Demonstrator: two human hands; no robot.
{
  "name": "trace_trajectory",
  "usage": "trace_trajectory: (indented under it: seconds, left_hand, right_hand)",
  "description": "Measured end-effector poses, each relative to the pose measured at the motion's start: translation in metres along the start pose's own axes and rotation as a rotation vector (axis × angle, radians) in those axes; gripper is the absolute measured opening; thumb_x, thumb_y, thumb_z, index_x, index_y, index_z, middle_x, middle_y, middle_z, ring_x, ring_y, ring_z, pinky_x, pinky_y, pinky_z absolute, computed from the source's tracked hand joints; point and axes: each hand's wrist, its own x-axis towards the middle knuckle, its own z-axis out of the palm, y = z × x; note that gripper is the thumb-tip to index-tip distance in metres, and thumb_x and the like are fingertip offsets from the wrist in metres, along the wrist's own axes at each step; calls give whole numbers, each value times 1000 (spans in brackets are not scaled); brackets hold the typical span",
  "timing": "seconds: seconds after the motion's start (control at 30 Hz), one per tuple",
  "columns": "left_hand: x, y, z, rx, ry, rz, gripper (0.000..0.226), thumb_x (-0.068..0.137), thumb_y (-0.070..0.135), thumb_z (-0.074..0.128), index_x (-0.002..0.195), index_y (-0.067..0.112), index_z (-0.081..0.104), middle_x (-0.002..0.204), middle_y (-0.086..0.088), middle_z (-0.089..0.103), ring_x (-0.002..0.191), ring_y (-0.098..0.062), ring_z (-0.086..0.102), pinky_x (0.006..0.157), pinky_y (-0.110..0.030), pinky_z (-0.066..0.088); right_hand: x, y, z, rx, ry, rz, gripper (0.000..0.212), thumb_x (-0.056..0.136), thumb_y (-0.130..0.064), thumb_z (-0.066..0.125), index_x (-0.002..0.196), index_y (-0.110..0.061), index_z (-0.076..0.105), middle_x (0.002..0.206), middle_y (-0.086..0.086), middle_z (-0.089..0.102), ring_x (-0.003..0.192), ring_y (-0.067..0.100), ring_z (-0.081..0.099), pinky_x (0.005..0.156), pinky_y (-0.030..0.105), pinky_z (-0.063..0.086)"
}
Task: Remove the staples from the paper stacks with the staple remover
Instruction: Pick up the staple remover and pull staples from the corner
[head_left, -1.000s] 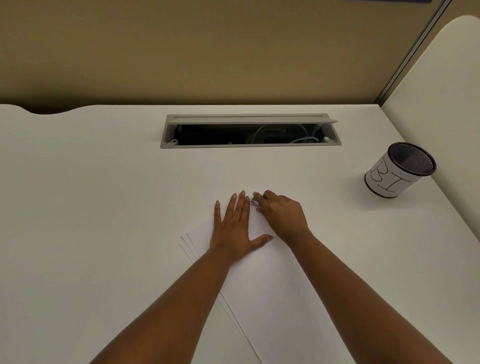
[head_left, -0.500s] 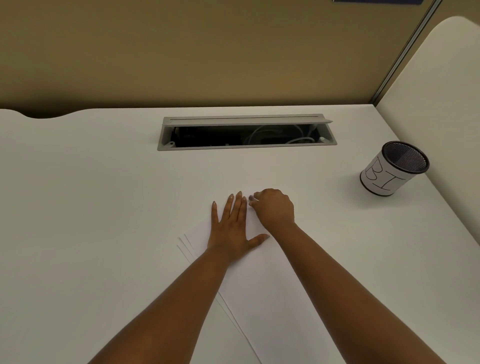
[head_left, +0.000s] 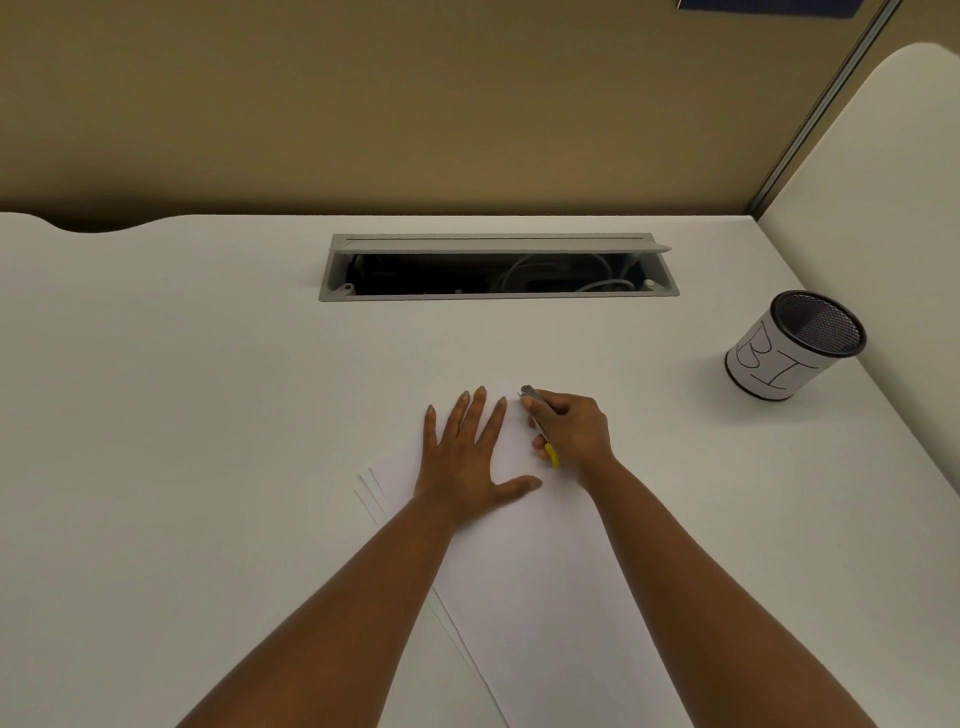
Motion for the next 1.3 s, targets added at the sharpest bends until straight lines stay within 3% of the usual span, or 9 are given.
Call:
trace_trajectory:
  seconds: [0.2,0.3,0.53,0.7,0.8,0.93,1.03,1.2,1.3]
  left_hand:
    - [-1,-12,-7,-29,-16,77,100,61,86,22,145,36,-3,157,2,-10,144,-14,-12,114,-44,-15]
    - [1,-20,-15,-24,-69,137,117,46,95,9,145,34,-3,157,3,-10,144,-13,-13,115,-43,-15]
    - [1,-8,-10,-45,38,-4,123,46,91,-15,147,21,0,158,7,1,144,-6,-3,114,-42,-15]
    - [2,-7,-6,11,41,-10,118,50,88,-15,147,22,-1,158,7,-3,144,-7,-6,112,-43,-18]
    - [5,-6,-4,10,21,-8,99,69,82,11,147,22,-2,158,5,-6,144,-10,-9,111,-47,-19]
    - [7,-6,-3,36,-25,-22,94,78,73,31,146,22,-6,157,3,-10,144,-14,-12,111,-52,-17]
    - [7,-5,-2,37,-19,-29,94,78,73,31,146,21,-6,157,2,-10,145,-15,-11,111,-52,-17]
    - [6,-5,-1,21,2,-25,93,78,73,31,147,21,-4,158,3,-8,145,-14,-10,110,-52,-18]
    - [6,-6,-1,33,2,-29,94,78,74,31,147,21,-5,157,2,-9,145,-15,-11,109,-52,-19]
  right_hand:
    - [-9,3,-5,-156,-12,-89,23,86,-34,60,104,-24,69,63,-7,63,40,6,57,46,21,49]
    - [-13,3,-7,-359,32,-200,23,86,-39,58,102,-26,68,82,0,71,63,19,64,64,28,49]
    - [-9,0,1,-749,42,-370,26,90,-38,52,112,-29,63,103,4,67,93,26,61,66,26,37]
    - [-10,2,10,-1019,92,-577,31,96,-31,41,122,-22,54,107,3,62,84,25,63,58,25,33]
    - [-11,0,14,-1123,101,-629,29,96,-26,41,121,-18,53,103,2,62,76,23,63,53,26,32]
    - [-20,2,14,-1332,269,-752,29,63,-29,80,90,-23,72,64,-8,64,39,8,51,34,16,28]
    - [-19,1,16,-1295,272,-751,27,60,-27,83,85,-23,72,59,-9,63,35,8,49,31,15,26]
    - [-4,-1,19,-1089,112,-644,28,97,-22,38,119,-15,54,105,4,63,75,25,63,53,25,33]
    - [-1,0,18,-1016,133,-597,30,97,-26,38,121,-20,54,107,2,63,80,23,64,56,24,32]
